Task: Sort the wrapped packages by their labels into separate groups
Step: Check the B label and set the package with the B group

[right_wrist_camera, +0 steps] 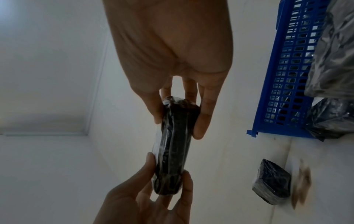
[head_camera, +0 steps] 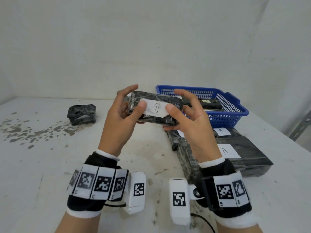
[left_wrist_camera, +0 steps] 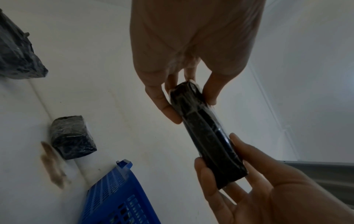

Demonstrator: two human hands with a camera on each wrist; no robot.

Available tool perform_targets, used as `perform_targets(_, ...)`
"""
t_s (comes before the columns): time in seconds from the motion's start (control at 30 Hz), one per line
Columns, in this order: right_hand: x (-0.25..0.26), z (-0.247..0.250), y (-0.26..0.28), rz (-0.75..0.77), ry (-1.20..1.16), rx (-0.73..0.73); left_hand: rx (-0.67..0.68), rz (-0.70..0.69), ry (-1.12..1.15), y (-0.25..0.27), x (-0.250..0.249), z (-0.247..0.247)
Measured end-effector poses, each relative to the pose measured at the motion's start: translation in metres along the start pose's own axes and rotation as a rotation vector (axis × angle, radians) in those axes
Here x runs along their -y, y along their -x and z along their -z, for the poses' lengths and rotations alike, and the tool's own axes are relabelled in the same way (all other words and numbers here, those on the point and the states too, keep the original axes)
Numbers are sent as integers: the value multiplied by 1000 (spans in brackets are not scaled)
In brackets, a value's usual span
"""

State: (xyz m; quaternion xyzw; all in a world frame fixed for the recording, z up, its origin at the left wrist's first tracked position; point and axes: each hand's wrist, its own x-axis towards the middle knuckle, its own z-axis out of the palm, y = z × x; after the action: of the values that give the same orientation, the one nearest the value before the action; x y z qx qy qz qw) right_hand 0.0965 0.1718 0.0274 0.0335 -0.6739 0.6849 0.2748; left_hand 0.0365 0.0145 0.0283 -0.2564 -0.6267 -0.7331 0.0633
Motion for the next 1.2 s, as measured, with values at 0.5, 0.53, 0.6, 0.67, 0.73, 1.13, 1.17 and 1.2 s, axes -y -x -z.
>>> perform_targets(0.5, 5, 16, -5, -177, 37, -79, -39, 248, 167, -5, -2, -17)
perform_targets(0.53, 6, 16, -4, -200, 37, -81, -40, 261, 153, -7, -3, -16)
perform_targets(0.6, 4, 17, -1, -242, 48, -83, -30, 317, 124, -10, -1, -15)
perform_targets(0.67, 0, 16, 1, -272, 99, -66, -14, 419, 105, -14, 3, -14)
perform_targets(0.73, -4, 18, 1, -301, 208, -35, 33, 507, 117, -19, 9, -11)
perform_targets(1.13, -14, 63, -14, -348, 941, 111, 61, 784, -133, -47, 58, -9)
perform_targets(1.17, -17, 65, -14, -365, 989, 138, 67, 780, -149, -48, 62, -13)
perform_targets(1.2, -20, 65, -14, -382, 1034, 168, 81, 765, -184, -50, 66, -16)
